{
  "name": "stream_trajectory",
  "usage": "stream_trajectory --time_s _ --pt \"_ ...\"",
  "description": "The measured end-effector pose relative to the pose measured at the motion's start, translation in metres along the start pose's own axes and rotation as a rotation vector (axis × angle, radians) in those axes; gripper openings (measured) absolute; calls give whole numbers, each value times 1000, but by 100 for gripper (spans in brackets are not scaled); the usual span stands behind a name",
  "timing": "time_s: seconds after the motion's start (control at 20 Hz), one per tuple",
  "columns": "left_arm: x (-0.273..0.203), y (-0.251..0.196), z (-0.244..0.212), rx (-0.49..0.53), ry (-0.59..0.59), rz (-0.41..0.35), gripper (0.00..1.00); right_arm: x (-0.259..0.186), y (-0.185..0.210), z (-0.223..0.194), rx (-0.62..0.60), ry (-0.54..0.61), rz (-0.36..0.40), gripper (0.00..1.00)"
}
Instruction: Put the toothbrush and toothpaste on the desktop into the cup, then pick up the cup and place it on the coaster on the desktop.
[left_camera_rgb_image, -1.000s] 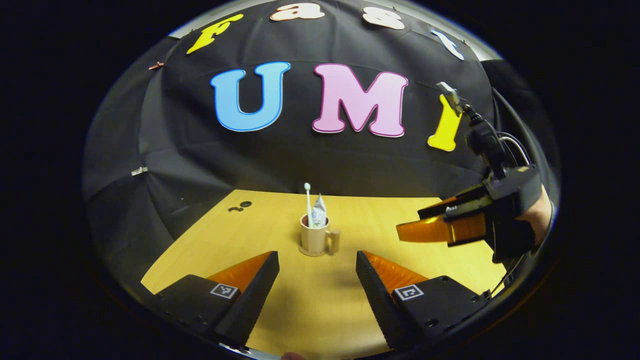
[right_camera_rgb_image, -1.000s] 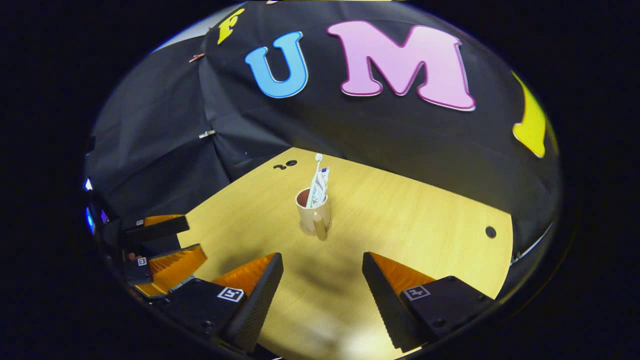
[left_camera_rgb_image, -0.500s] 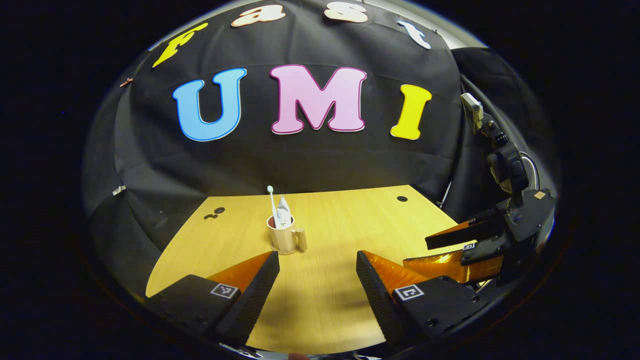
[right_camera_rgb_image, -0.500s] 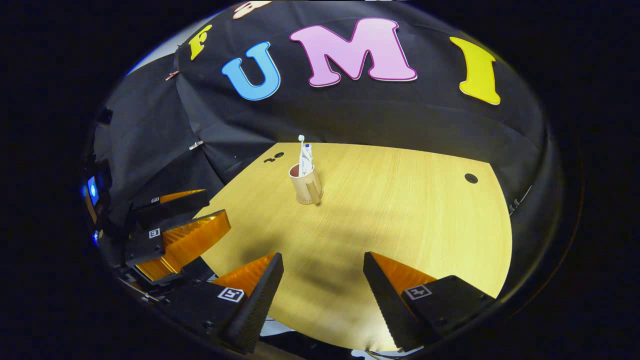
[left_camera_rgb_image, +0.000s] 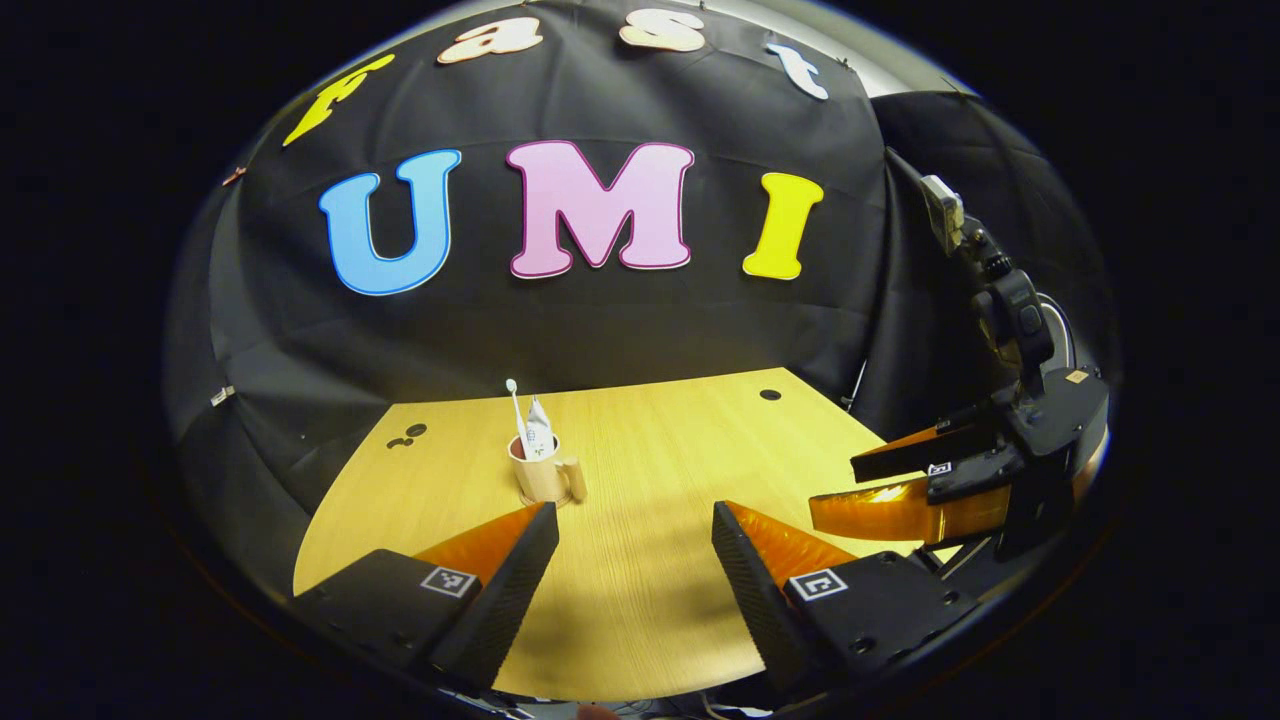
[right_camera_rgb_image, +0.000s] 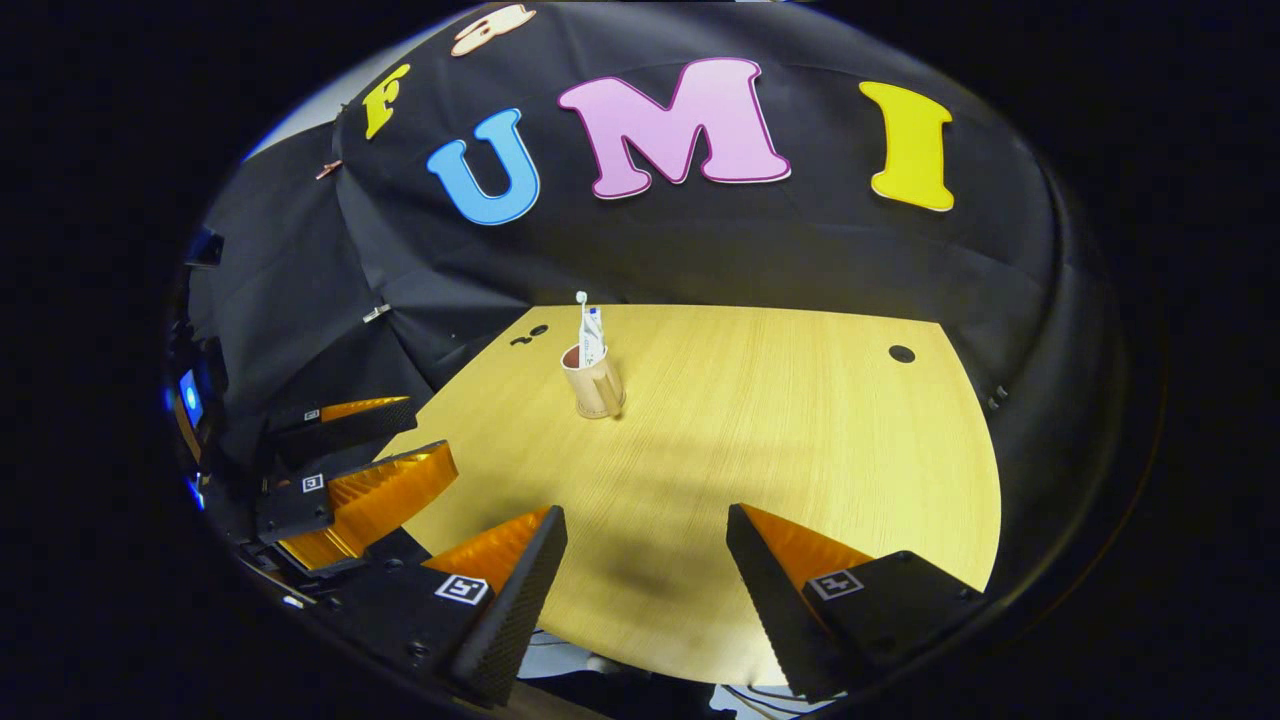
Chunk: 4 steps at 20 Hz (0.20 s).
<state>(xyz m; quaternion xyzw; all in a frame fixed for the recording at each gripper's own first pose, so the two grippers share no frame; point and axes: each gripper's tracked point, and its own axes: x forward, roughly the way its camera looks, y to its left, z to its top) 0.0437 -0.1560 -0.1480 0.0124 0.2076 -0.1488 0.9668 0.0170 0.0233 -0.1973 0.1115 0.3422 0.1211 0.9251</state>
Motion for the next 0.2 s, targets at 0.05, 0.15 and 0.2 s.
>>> stream_trajectory --time_s 0.05,0.15,0.2 --pt "-3 0 0 1 -2 1 98 0 0 -1 -1 -1 -3 99" --pt "-6 0 -1 3 -1 2 98 -4 1 -3 -5 -1 -5 99" --pt "-8 1 -1 3 -1 3 98 -4 1 -3 -9 0 -7 99"
